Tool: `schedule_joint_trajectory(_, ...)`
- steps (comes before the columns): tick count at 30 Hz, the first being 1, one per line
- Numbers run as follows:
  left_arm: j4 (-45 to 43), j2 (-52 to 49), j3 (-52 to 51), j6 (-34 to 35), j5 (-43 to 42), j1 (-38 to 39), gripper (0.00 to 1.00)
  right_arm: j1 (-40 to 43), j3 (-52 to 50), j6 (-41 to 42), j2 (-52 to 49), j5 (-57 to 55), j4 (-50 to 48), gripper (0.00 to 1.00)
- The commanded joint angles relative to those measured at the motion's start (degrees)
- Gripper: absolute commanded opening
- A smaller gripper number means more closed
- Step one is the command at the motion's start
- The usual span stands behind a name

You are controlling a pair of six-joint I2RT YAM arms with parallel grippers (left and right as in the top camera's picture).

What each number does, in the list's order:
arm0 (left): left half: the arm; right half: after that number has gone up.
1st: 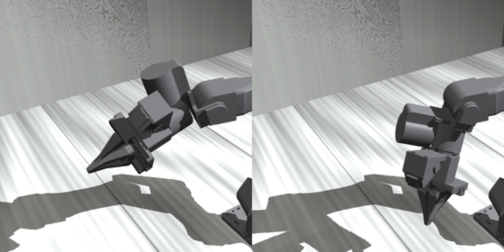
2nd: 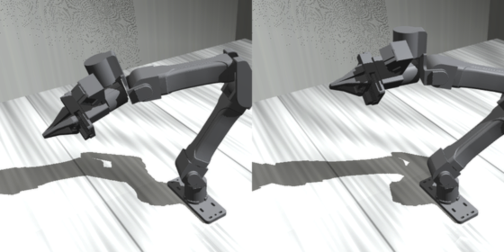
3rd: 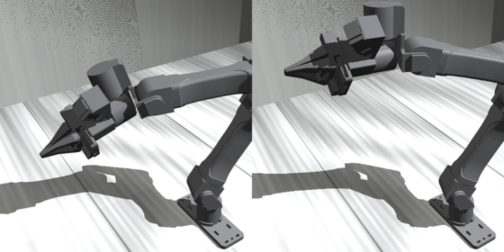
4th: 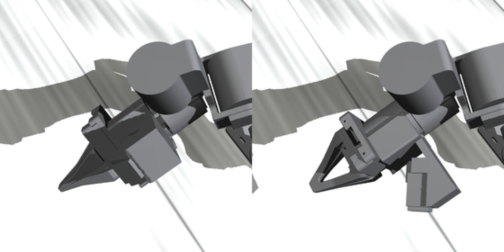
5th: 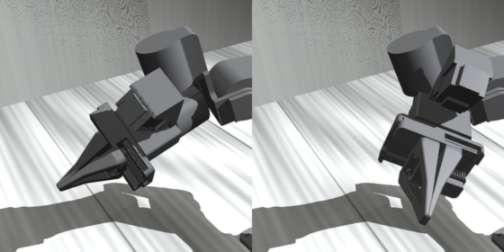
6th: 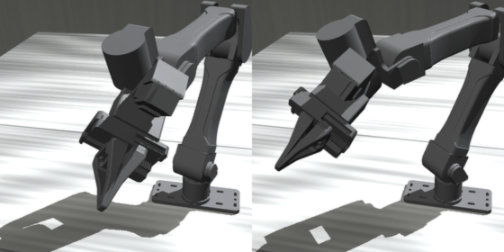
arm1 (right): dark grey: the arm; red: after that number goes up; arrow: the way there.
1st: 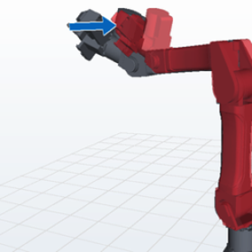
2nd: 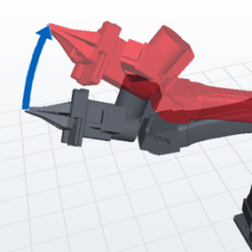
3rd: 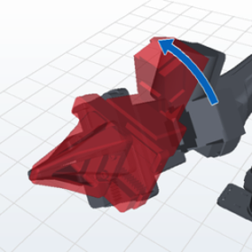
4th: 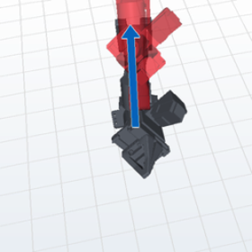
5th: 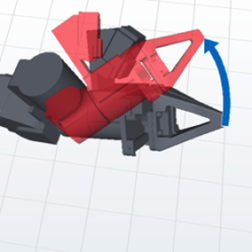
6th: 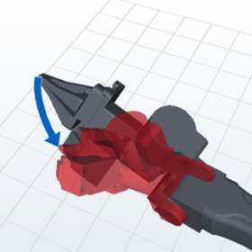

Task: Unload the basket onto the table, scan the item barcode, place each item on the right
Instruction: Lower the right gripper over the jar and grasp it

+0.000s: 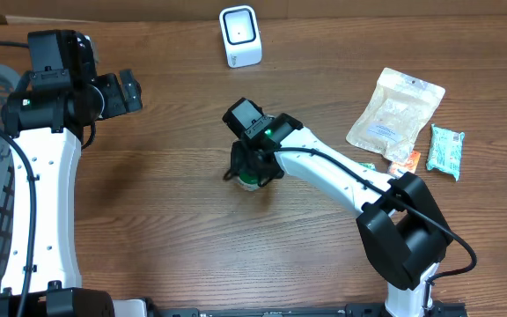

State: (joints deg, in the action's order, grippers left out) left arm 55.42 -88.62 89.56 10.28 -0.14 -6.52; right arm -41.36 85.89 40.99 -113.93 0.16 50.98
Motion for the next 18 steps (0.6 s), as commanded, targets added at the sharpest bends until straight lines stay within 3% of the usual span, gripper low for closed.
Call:
schedule_joint_trajectory(1,0.09,0.35,0.7,-0.92,0.74,-0.31,1.0,-0.2,-0.42,-21.79,-0.44,-0.52,0.37,0.59)
schedule_joint_trajectory(11,0.07,0.35,0.7,-0.92,0.72,-0.31,1.0,-0.2,-0.42,-60.02,-0.44,-0.5,0.83,0.6)
schedule_joint_trajectory(14,0.09,0.35,0.7,-0.92,0.72,-0.31,0.99,-0.2,-0.42,-73.44,-0.44,-0.5,1.2,0.7)
schedule_joint_trajectory(18,0.09,0.35,0.7,-0.92,0.72,-0.31,1.0,-0.2,-0.42,-87.43,-0.44,-0.55,1.25,0.71)
